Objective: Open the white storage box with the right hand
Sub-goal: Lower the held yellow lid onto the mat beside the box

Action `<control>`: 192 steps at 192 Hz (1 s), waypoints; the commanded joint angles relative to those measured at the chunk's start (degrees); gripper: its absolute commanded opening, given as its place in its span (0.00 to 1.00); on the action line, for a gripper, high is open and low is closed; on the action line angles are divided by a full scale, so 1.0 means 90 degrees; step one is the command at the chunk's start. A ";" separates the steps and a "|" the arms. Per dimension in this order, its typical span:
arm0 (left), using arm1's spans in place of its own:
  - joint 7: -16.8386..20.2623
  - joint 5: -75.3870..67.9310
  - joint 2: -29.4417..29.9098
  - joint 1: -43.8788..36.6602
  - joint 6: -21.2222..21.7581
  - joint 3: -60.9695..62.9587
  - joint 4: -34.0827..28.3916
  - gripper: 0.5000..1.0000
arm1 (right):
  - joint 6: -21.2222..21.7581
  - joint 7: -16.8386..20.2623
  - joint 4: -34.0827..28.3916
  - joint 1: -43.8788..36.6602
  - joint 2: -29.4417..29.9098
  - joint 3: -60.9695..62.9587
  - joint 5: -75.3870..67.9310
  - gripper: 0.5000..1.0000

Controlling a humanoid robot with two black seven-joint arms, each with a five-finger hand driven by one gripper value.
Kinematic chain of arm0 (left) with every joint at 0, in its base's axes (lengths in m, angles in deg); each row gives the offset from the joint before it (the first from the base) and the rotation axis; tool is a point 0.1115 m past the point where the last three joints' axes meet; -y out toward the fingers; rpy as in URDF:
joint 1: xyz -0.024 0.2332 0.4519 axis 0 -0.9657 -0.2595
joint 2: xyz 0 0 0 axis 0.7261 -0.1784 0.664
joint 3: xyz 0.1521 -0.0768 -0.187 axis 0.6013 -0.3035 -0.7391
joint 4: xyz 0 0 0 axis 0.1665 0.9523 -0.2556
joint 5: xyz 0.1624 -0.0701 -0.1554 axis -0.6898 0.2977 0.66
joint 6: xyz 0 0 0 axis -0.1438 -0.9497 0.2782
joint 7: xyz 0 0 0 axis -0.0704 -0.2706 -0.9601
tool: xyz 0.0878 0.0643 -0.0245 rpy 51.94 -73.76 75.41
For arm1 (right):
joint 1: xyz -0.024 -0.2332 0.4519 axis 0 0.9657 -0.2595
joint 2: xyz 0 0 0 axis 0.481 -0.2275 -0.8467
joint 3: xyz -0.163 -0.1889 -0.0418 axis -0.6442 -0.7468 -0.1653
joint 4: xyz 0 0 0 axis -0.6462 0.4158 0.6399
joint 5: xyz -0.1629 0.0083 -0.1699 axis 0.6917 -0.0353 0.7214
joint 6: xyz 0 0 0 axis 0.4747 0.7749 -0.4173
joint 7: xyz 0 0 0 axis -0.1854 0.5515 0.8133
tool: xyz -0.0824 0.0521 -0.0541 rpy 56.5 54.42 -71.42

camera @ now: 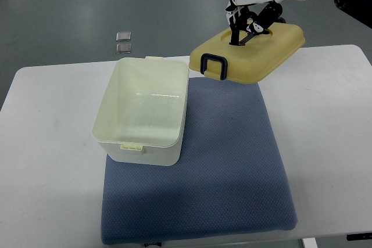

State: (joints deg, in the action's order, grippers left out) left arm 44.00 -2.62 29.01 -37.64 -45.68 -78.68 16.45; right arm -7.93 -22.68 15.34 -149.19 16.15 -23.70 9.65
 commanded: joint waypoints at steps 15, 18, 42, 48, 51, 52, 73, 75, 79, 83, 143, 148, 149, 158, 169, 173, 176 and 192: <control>0.0000 0.0000 0.0000 0.0000 0.0000 0.0001 0.0023 1.00 | 0.0009 0.0000 0.0018 0.0288 -0.0105 -0.0069 0.0000 0.00; 0.0000 0.0000 0.0000 0.0000 0.0000 0.0001 0.0023 1.00 | 0.0019 0.0000 0.0018 0.0327 -0.0105 -0.0059 0.0000 0.00; 0.0000 0.0000 0.0000 0.0000 0.0000 0.0000 0.0023 1.00 | -0.0010 0.0051 0.0047 0.0523 -0.0095 -0.0049 -0.0030 0.00; 0.0000 0.0000 0.0000 0.0000 0.0000 0.0001 0.0023 1.00 | -0.0010 0.0099 0.0067 0.0562 -0.0086 -0.0040 -0.0040 0.00; -0.0010 0.0000 0.0000 0.0000 0.0000 -0.0009 0.0023 1.00 | -0.0020 0.0129 0.0086 0.0572 -0.0086 -0.0030 -0.0040 0.00; -0.0010 0.0000 0.0000 0.0000 0.0000 -0.0009 0.0023 1.00 | -0.0020 0.0129 0.0087 0.0572 -0.0086 -0.0030 -0.0040 0.00; -0.0010 0.0000 0.0000 0.0000 0.0000 0.0000 0.0023 1.00 | -0.0020 0.0275 0.0223 0.0737 -0.0017 -0.0001 -0.0088 0.00; 0.0000 0.0000 0.0000 0.0000 0.0000 -0.0009 0.0023 1.00 | -0.0020 0.0295 0.0233 0.0757 -0.0017 0.0009 -0.0088 0.00; 0.0000 0.0000 0.0000 0.0000 0.0000 -0.0009 0.0023 1.00 | -0.0020 0.0334 0.0243 0.0806 -0.0017 0.0029 -0.0088 0.00; -0.0010 0.0000 0.0000 0.0000 0.0000 -0.0009 0.0023 1.00 | -0.0030 0.0373 0.0253 0.0845 -0.0017 0.0038 -0.0088 0.00; 0.0000 0.0000 0.0000 0.0000 0.0000 -0.0009 0.0052 1.00 | -0.0011 0.0490 0.0262 0.1148 -0.0037 0.0078 -0.0244 0.00; 0.0000 0.0000 0.0000 0.0000 0.0000 -0.0009 0.0052 1.00 | -0.0001 0.0490 0.0262 0.1158 -0.0037 0.0078 -0.0284 0.00; 0.0000 0.0000 0.0000 0.0010 0.0000 -0.0009 0.0052 1.00 | 0.0019 0.0490 0.0262 0.1158 -0.0037 0.0078 -0.0313 0.00; 0.0000 0.0000 0.0000 0.0010 -0.0010 -0.0009 0.0052 1.00 | 0.0077 0.0539 0.0253 0.1148 -0.0037 0.0078 -0.0459 0.00; 0.0000 0.0000 0.0000 0.0010 -0.0010 -0.0019 0.0062 1.00 | 0.0107 0.0607 0.0253 0.1148 -0.0027 0.0068 -0.0733 0.00; -0.0010 0.0000 0.0000 0.0010 -0.0020 -0.0019 0.0062 1.00 | 0.0117 0.0617 0.0253 0.1148 -0.0017 0.0058 -0.0840 0.00; 0.0000 0.0000 0.0000 0.0010 -0.0020 -0.0019 0.0062 1.00 | 0.0136 0.0637 0.0253 0.1148 -0.0007 0.0048 -0.0937 0.00; 0.0000 0.0000 0.0000 0.0010 -0.0029 -0.0019 0.0062 1.00 | 0.0263 0.0715 0.0243 0.1158 0.0002 0.0058 -0.1153 0.00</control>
State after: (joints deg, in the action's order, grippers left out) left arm 44.00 -2.62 29.01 -37.56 -45.83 -78.83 16.98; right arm -6.75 -17.06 17.61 -138.83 16.00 -23.14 2.03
